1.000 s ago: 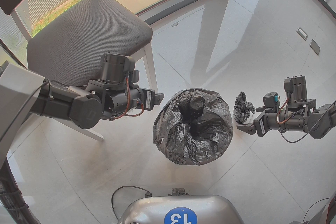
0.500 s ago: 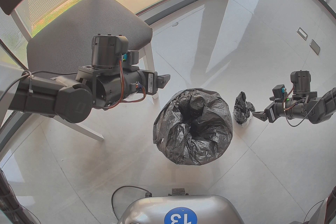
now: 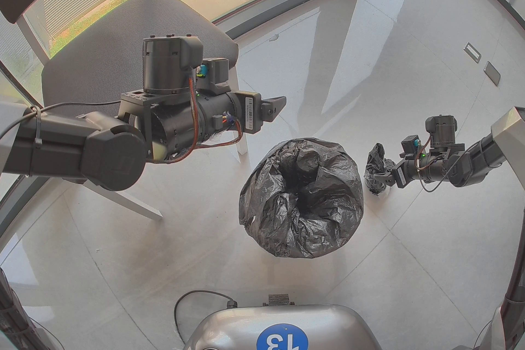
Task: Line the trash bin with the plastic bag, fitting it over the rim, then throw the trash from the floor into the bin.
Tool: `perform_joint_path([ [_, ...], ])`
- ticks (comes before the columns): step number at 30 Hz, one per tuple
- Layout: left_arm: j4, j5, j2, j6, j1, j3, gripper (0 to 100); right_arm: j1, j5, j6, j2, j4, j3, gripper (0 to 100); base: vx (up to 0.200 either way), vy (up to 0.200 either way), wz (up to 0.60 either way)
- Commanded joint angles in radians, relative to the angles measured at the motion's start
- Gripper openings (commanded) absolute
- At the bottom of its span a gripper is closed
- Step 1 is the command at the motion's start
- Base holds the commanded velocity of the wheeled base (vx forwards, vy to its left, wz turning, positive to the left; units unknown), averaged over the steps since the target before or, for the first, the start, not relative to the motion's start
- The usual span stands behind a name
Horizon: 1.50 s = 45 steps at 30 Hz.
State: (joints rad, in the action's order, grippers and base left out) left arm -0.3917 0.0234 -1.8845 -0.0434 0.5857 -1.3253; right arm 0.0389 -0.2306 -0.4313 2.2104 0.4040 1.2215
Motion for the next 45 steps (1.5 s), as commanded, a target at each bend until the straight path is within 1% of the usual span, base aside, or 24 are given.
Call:
perform_joint_path([
  [1, -0.006, -0.002, 0.013, 0.002, 0.013, -0.002, 100, -0.001, -0.004, -0.001, 0.095, 0.001, 0.066, 100, 0.000, 0.000, 0.00],
  [2, -0.009, -0.008, 0.019, 0.004, 0.022, 0.000, 100, -0.004, -0.019, -0.003, 0.130, 0.001, 0.122, 100, 0.000, 0.000, 0.00],
  [5, -0.010, -0.010, 0.028, 0.005, 0.022, 0.001, 100, -0.007, -0.022, -0.003, 0.193, -0.002, 0.205, 100, 0.000, 0.000, 0.00],
  [14, -0.010, -0.010, 0.047, 0.005, 0.020, 0.000, 100, -0.008, -0.022, -0.004, 0.325, -0.016, 0.368, 100, 0.000, 0.000, 0.00],
  [15, -0.010, -0.010, 0.047, 0.005, 0.020, -0.002, 100, -0.010, -0.022, -0.004, 0.341, -0.019, 0.385, 0, 0.000, 0.000, 0.00],
  [20, -0.016, -0.010, 0.047, 0.005, 0.022, -0.002, 100, -0.014, -0.021, -0.006, 0.374, -0.022, 0.418, 0, 0.000, 0.000, 0.00],
  [28, -0.026, -0.010, 0.041, 0.005, 0.020, 0.000, 100, -0.024, -0.021, -0.020, 0.342, -0.022, 0.401, 0, 0.000, 0.000, 0.00],
  [30, -0.026, -0.008, 0.041, -0.001, 0.022, 0.009, 100, -0.030, -0.021, -0.049, 0.244, -0.022, 0.334, 0, 0.000, 0.000, 0.00],
  [35, -0.019, -0.003, 0.039, -0.009, 0.020, 0.014, 100, -0.028, -0.021, -0.060, -0.017, -0.019, 0.133, 0, 0.000, 0.000, 0.00],
  [36, -0.019, -0.003, 0.039, -0.009, 0.020, 0.014, 100, -0.028, -0.021, -0.060, -0.017, -0.019, 0.133, 0, 0.000, 0.000, 0.00],
  [37, -0.018, -0.003, 0.033, -0.009, 0.019, 0.015, 100, -0.027, -0.021, -0.061, -0.117, -0.019, 0.073, 0, 0.000, 0.000, 0.00],
  [41, -0.024, 0.003, 0.027, -0.007, 0.020, 0.058, 100, -0.019, -0.022, -0.060, -0.325, -0.021, -0.022, 0, 0.000, 0.000, 0.00],
  [43, -0.024, 0.003, 0.027, -0.007, 0.020, 0.058, 100, -0.019, -0.022, -0.060, -0.325, -0.021, -0.022, 0, 0.000, 0.000, 0.00],
  [44, -0.027, 0.004, 0.028, -0.009, 0.020, 0.103, 100, -0.008, -0.021, -0.060, -0.459, -0.021, -0.073, 0, 0.000, 0.000, 0.00],
  [45, -0.029, 0.006, 0.028, -0.009, 0.020, 0.110, 100, -0.005, -0.021, -0.060, -0.483, -0.021, -0.079, 0, 0.000, 0.000, 0.00],
])
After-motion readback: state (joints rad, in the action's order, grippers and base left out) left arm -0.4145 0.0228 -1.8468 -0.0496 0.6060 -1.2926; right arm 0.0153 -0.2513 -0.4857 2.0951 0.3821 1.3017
